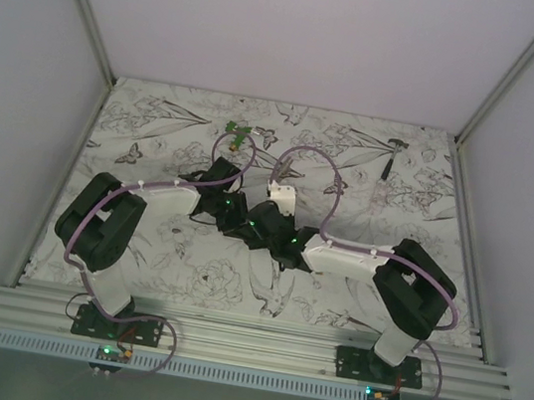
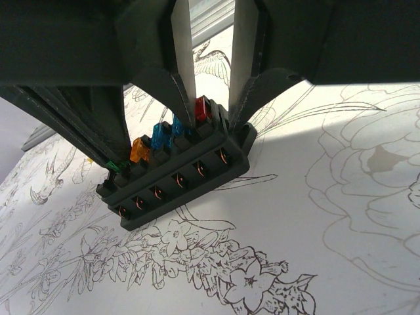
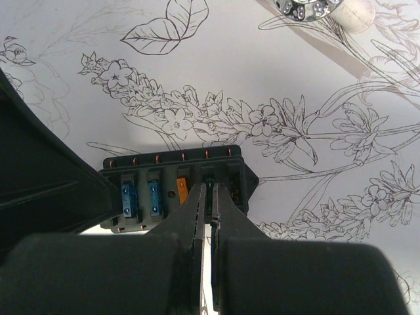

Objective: Snap on the fuse box
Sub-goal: Install the fuse at the fuse box base.

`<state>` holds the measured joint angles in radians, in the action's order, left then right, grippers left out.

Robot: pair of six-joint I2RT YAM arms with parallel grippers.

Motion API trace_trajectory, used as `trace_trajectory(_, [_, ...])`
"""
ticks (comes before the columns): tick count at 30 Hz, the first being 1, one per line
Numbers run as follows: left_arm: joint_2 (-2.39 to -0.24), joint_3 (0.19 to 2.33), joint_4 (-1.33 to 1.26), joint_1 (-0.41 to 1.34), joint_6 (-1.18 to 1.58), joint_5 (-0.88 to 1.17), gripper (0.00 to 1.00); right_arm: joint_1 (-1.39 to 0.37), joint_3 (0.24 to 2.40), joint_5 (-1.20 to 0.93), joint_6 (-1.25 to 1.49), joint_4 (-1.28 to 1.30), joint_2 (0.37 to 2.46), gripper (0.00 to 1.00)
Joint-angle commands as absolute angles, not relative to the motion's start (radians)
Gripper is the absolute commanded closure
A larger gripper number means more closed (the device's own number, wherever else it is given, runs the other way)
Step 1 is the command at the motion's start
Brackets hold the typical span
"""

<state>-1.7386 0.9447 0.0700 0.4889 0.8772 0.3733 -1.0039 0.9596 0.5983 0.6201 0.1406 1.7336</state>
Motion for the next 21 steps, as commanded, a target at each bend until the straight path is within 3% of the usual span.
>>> trace_trajectory(1, [-1.789, 0.924, 0.141, 0.482, 0.845, 0.317, 0.81, -0.989, 0.890, 0.407, 0.709, 0.379, 1.853, 1.00])
trace_trajectory(14, [-1.785, 0.903, 0.142, 0.486, 0.841, 0.312, 0.81, -0.938, 0.829, 0.382, 0.653, 0.400, 1.786, 1.00])
trace_trajectory(21, [-1.807, 0.909, 0.145, 0.493, 0.831, 0.308, 0.83, -0.937, 0.916, 0.356, 0.567, 0.433, 1.831, 1.00])
